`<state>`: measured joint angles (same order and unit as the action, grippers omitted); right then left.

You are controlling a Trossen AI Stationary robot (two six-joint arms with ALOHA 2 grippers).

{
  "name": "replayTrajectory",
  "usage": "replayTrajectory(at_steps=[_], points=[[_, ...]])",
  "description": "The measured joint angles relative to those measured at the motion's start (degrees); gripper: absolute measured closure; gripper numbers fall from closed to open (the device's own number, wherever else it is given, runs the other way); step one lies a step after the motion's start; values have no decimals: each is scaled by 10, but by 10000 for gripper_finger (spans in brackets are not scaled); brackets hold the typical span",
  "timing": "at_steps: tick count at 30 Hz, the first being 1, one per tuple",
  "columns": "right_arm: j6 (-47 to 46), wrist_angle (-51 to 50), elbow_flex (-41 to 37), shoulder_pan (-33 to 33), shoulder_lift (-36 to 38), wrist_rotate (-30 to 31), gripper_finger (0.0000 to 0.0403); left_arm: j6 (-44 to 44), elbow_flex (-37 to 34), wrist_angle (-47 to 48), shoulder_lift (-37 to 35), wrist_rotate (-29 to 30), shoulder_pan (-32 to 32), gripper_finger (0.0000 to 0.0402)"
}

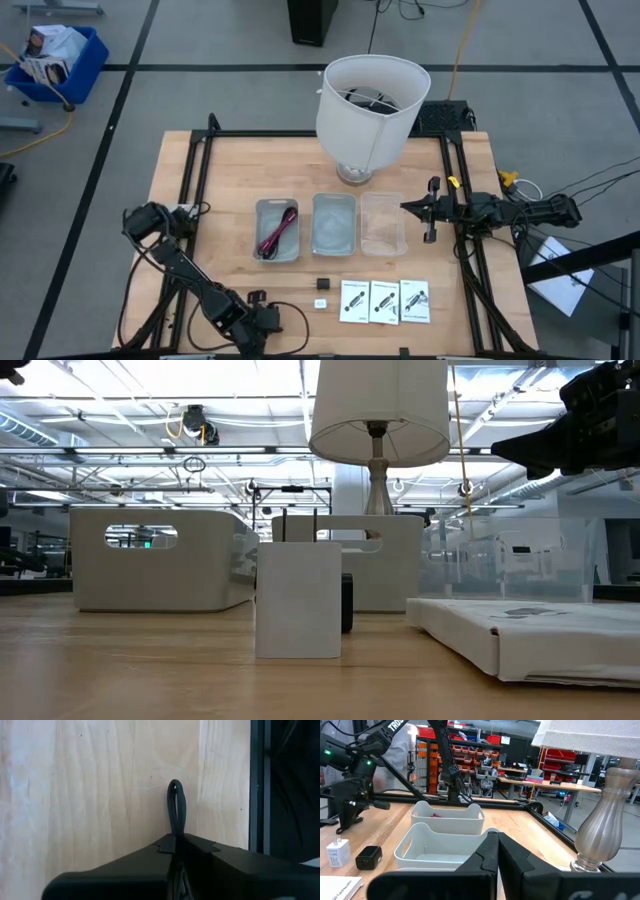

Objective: Pick and place items into bin
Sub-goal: Put the black charger cable into the left gray bin

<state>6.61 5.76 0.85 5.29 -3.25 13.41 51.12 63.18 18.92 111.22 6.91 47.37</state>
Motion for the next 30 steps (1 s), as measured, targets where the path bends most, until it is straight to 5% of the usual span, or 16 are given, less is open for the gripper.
replayTrajectory(at_steps=[2, 10, 17, 22, 30], points=[[0, 0, 0, 0, 0, 0, 403, -31, 3, 5, -14, 14, -3, 389], [0, 0, 0, 0, 0, 0, 403, -79, 27, 118, -111, 224, -26, 391], [0, 0, 0, 0, 0, 0, 403, 48, 27, 233, -200, 361, -91, 391], [0, 0, 0, 0, 0, 0, 403, 91, 27, 299, -216, 357, -172, 391], [0, 0, 0, 0, 0, 0, 403, 64, 27, 331, -177, 256, -274, 391]])
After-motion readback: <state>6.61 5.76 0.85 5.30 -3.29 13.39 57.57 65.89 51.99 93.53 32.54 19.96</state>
